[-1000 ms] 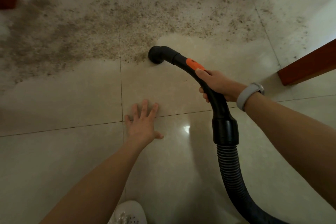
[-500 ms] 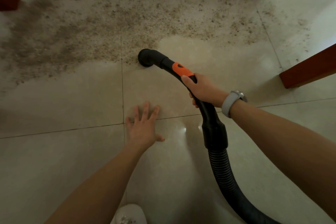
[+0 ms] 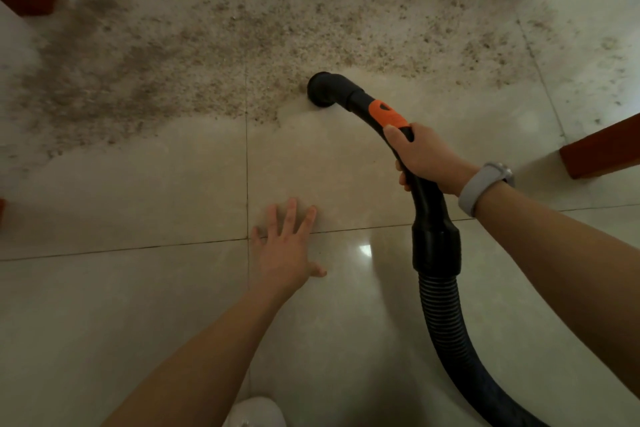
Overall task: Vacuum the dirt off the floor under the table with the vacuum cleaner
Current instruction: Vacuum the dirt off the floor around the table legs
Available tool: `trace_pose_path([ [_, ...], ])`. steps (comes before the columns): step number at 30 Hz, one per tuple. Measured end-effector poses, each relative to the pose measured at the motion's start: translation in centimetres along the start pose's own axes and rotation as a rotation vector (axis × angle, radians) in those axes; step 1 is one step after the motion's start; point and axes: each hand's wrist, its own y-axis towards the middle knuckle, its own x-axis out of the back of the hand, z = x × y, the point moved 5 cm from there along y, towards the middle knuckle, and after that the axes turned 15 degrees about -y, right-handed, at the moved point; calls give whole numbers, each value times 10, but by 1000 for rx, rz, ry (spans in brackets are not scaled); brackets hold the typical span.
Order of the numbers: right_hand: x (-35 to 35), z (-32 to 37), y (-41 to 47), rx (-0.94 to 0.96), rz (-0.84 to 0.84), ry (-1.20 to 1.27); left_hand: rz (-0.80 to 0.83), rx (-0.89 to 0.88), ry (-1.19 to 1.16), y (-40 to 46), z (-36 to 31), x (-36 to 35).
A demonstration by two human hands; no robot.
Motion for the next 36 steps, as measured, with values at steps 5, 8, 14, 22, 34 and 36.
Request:
trace_pose_path([
  [5,2,9,12,-7,27,58,-8,-3,14,-1,0,1],
  [8,0,17,17,-9,48,62,-17,-17,26,-1,2,1],
  [14,-3,26,17,-5,91,61,-13,-27,30,-2,9,5],
  [22,-16,20,-4,-26,141,91,-201,135,-76,-18,71,24],
  [34,-35,16,-44,-34,180,104,-162,208,-116,-42,120,27],
  [36,-36,16,-48,-35,179,99,-177,203,-98,-42,120,27],
])
